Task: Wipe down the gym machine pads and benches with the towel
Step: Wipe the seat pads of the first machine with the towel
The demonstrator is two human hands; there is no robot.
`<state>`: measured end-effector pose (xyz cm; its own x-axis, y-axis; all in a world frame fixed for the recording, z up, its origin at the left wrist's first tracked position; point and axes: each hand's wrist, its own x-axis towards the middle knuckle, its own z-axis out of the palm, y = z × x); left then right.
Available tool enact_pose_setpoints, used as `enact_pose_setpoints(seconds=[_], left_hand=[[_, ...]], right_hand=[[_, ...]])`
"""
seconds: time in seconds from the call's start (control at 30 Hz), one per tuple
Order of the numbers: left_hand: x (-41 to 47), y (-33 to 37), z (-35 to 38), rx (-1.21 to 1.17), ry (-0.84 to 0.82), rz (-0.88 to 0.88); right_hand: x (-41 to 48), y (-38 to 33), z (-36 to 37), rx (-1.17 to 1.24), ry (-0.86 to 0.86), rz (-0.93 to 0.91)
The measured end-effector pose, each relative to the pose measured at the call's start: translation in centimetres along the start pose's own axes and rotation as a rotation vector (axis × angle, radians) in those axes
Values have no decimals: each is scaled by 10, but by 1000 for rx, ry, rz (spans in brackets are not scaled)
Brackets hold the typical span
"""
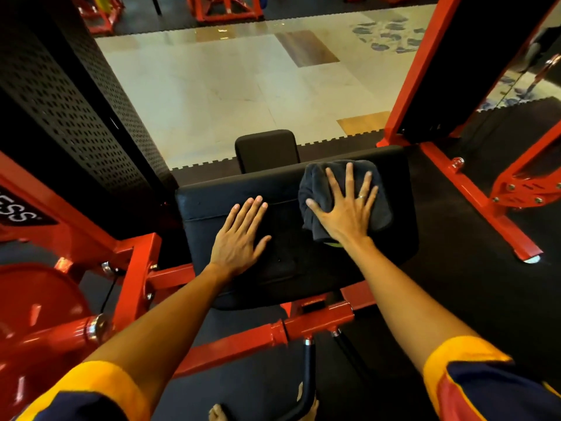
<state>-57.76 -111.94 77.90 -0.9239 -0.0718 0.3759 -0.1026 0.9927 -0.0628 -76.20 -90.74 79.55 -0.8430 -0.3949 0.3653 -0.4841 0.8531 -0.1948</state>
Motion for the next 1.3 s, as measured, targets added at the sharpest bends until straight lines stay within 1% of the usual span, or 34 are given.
enact_pose_setpoints(seconds=[0.07,0.13,0.23,0.3,0.33,0.37,0.4,0.43,0.53,0.57,0.6,0.67,0.73,0.8,0.87,0.9,0.93,1.0,1.03,1.07,1.1,1.13,1.2,1.27,1.3], left_hand=[[-7,-8,-2,-10,5,-21],[-11,-17,-6,-34,3,-21],[-12,-29,-10,-58,-10,-4],[-14,-36,-11,-83,-10,2],[-14,-38,-12,-87,-9,-2],[-15,-42,-13,-89,-13,-4],[-18,-48,-15,-86,-14,1],[-21,-54,-17,-73,-14,0],[-23,-70,-23,-74,-12,6],[-24,-75,-23,-79,-8,21],[-24,-80,-22,-78,0,37],[-23,-90,-19,-85,11,72],[-22,-93,-15,-101,30,107],[-23,-96,-12,-119,43,147],[-23,-95,-13,-116,50,159],[-24,-95,-14,-115,50,162],[-24,-94,-15,-112,44,162],[-24,-94,-16,-105,32,163],[-24,-93,-17,-96,29,164],[-24,-94,-17,-91,23,166],[-24,-94,-16,-90,19,169],[-23,-95,-16,-88,21,173],[-23,-96,-15,-99,40,179],[-25,-97,-13,-122,57,205],[-26,-97,-12,-126,64,213]], right_hand=[[-5,-29,9,7,-1,88],[-23,-61,17,37,-5,99],[-66,-89,23,27,-40,-39],[-85,-83,21,-8,-16,-152],[-85,-72,19,-20,-33,-189],[-81,-62,16,-31,-43,-179],[-74,-58,12,-38,-57,-121],[-62,-58,8,-22,-85,-24],[-28,-98,-3,100,-156,285],[-25,-121,-2,141,-160,335],[-27,-145,0,165,-151,338],[-49,-184,8,157,-123,255],[-85,-195,15,103,-112,136],[-111,-185,22,43,-67,60],[-116,-162,17,21,-90,62],[-112,-152,14,8,-97,122],[-102,-145,11,20,-116,220],[-65,-147,-2,144,-184,465],[-44,-155,-8,225,-195,560],[-27,-165,-12,267,-196,615],[-15,-176,-14,264,-196,614],[-11,-187,-10,238,-184,562],[-26,-204,0,170,-129,365],[-70,-206,10,145,-72,162],[-92,-198,17,136,-57,89]])
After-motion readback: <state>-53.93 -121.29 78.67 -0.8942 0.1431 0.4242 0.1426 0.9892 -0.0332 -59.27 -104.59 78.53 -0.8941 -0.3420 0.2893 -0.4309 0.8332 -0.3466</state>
